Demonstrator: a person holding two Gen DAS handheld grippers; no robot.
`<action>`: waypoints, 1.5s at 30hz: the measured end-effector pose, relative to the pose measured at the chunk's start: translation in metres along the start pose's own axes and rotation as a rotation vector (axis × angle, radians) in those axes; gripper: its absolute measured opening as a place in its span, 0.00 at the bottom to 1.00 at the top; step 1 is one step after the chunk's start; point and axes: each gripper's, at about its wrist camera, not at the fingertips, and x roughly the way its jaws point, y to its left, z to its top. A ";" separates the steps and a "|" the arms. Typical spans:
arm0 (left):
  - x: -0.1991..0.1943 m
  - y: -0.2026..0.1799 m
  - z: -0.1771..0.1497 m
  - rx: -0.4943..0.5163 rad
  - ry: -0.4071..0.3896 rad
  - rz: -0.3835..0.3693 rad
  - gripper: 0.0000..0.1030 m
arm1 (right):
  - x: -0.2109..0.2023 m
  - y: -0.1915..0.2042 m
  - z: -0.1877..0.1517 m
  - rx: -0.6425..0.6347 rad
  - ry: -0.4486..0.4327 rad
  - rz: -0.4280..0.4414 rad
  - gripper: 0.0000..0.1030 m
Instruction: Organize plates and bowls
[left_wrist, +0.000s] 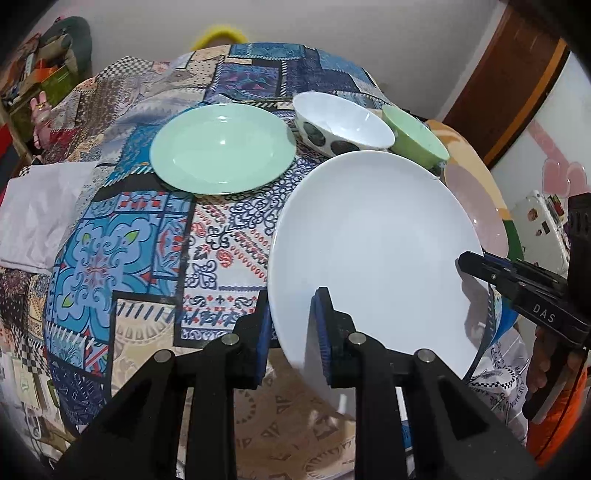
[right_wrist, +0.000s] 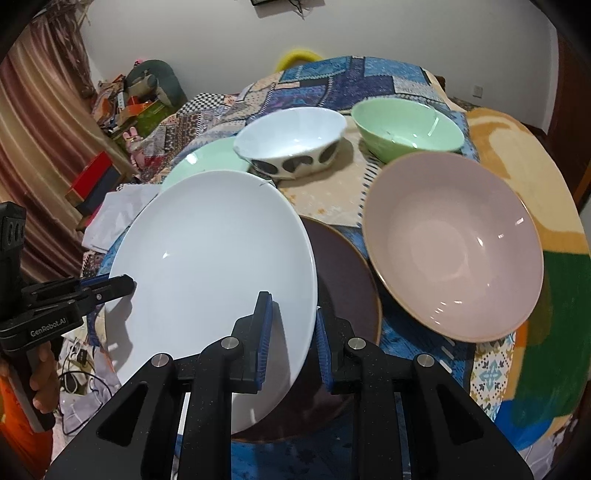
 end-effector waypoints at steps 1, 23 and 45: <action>0.003 -0.001 0.000 0.002 0.005 -0.002 0.21 | 0.001 -0.002 -0.001 0.006 0.002 0.001 0.20; 0.048 -0.012 0.011 0.012 0.101 -0.019 0.24 | 0.005 -0.026 -0.011 0.069 0.029 -0.013 0.22; 0.011 -0.015 0.005 0.048 -0.020 0.011 0.44 | -0.018 -0.009 -0.005 -0.019 -0.025 -0.065 0.24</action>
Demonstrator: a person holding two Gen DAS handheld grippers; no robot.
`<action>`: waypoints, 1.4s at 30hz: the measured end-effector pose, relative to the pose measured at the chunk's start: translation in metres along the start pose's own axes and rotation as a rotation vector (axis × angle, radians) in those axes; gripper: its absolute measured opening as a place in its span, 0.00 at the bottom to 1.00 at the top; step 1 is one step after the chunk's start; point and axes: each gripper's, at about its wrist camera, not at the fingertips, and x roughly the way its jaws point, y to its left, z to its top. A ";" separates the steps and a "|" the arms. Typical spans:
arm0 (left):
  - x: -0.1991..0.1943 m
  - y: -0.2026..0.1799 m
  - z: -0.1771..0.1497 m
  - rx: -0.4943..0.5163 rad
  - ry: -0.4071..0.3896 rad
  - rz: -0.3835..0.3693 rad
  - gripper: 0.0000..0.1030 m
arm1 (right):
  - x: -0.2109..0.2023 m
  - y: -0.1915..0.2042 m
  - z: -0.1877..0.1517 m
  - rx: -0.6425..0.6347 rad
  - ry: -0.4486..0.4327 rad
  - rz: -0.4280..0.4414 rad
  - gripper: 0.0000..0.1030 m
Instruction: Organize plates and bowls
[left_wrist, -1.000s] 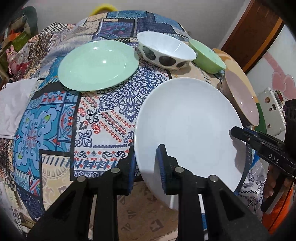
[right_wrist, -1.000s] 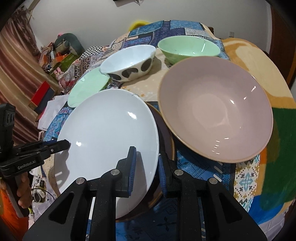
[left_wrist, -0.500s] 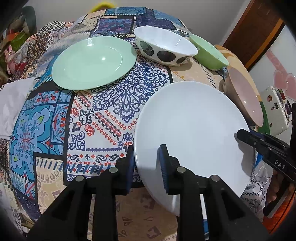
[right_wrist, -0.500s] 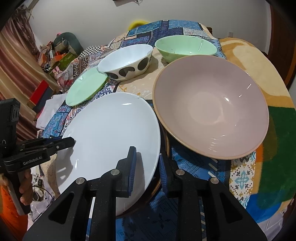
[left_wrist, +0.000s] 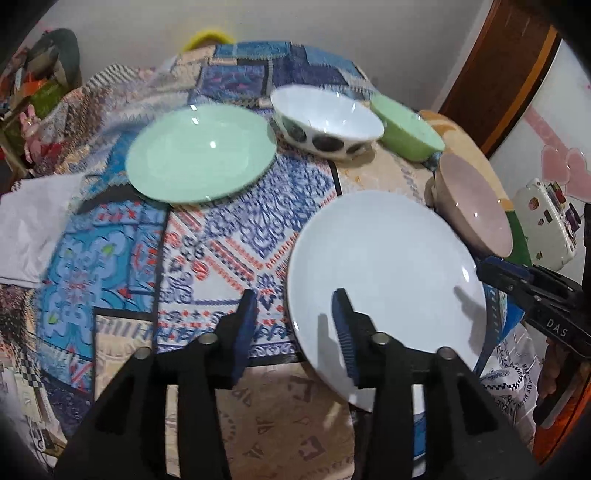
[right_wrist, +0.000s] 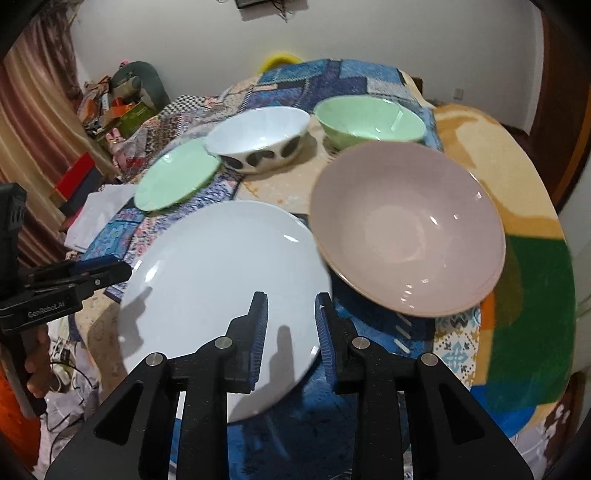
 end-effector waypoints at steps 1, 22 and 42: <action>-0.006 0.001 0.000 0.003 -0.021 0.003 0.47 | -0.001 0.004 0.003 -0.009 -0.007 0.005 0.25; -0.063 0.076 0.055 -0.031 -0.289 0.181 0.95 | 0.035 0.080 0.076 -0.114 -0.107 0.063 0.66; 0.078 0.186 0.123 -0.118 -0.096 0.108 0.55 | 0.146 0.094 0.109 -0.071 0.105 0.057 0.33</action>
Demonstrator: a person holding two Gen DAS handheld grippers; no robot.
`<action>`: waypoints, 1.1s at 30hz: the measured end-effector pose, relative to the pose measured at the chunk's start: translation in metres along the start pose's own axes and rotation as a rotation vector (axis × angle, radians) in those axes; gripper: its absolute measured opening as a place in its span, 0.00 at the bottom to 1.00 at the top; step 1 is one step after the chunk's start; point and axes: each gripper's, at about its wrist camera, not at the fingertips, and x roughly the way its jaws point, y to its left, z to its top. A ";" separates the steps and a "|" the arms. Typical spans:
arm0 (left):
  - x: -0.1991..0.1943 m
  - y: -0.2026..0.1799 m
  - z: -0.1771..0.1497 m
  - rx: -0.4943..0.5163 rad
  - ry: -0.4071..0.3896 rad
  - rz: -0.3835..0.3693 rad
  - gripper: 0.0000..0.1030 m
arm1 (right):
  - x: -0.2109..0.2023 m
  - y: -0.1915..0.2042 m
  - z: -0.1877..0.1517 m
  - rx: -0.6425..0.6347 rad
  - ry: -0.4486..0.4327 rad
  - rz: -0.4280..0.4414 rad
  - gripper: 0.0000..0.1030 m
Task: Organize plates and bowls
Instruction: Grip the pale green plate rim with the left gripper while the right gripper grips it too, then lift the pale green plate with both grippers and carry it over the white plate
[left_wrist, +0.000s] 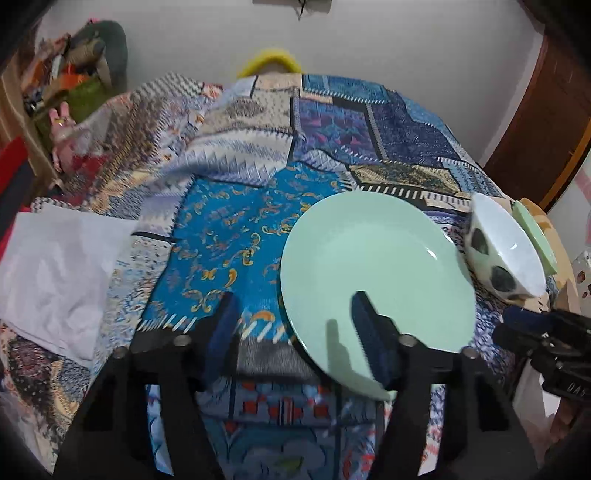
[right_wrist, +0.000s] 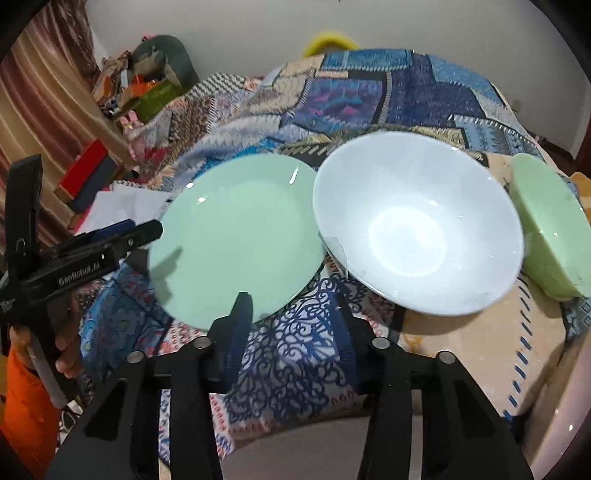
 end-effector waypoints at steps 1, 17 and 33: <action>0.006 0.002 0.002 -0.004 0.013 -0.003 0.50 | 0.004 0.001 0.001 -0.005 0.010 -0.003 0.32; 0.027 0.003 0.004 -0.001 0.073 -0.050 0.28 | 0.025 0.004 0.009 0.008 0.072 0.043 0.21; -0.049 0.015 -0.092 0.009 0.158 -0.026 0.28 | 0.016 0.036 -0.025 -0.136 0.171 0.107 0.20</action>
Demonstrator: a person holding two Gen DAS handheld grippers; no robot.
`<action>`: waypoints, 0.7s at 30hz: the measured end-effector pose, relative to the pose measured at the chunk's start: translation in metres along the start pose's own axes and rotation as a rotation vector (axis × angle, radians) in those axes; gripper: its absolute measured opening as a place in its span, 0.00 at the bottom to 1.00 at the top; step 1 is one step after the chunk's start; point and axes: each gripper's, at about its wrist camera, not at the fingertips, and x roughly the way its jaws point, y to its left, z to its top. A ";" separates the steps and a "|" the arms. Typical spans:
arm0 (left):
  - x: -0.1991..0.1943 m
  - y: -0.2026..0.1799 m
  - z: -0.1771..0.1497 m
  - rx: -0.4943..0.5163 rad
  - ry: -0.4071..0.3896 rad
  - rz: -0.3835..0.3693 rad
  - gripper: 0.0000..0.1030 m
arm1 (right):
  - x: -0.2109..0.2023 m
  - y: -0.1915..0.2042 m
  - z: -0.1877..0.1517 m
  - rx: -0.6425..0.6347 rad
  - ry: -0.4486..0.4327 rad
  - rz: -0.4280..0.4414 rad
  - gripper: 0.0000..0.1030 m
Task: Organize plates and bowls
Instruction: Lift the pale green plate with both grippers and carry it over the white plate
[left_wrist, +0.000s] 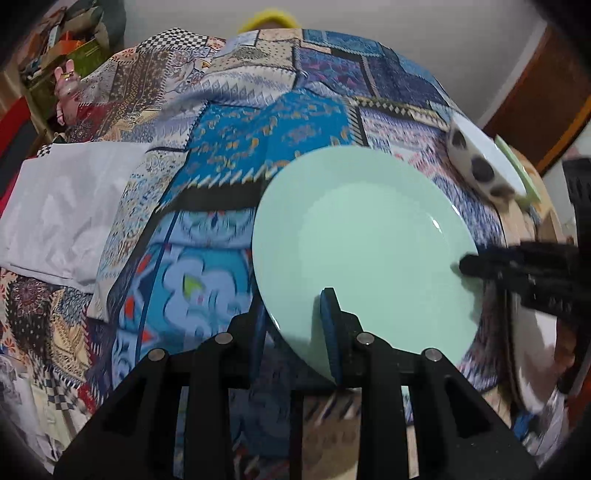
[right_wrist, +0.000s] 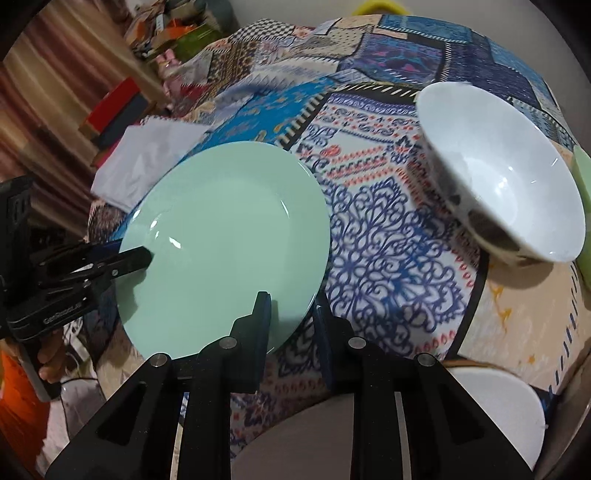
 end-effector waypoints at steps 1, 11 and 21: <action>-0.001 0.000 -0.002 0.002 0.001 0.000 0.28 | 0.001 -0.001 0.002 0.005 -0.001 -0.001 0.20; 0.010 0.016 0.004 -0.090 0.008 -0.101 0.30 | 0.017 -0.004 0.019 0.039 -0.014 0.005 0.24; 0.001 0.009 -0.006 -0.124 -0.029 -0.076 0.30 | 0.007 0.005 0.012 0.023 -0.050 -0.012 0.23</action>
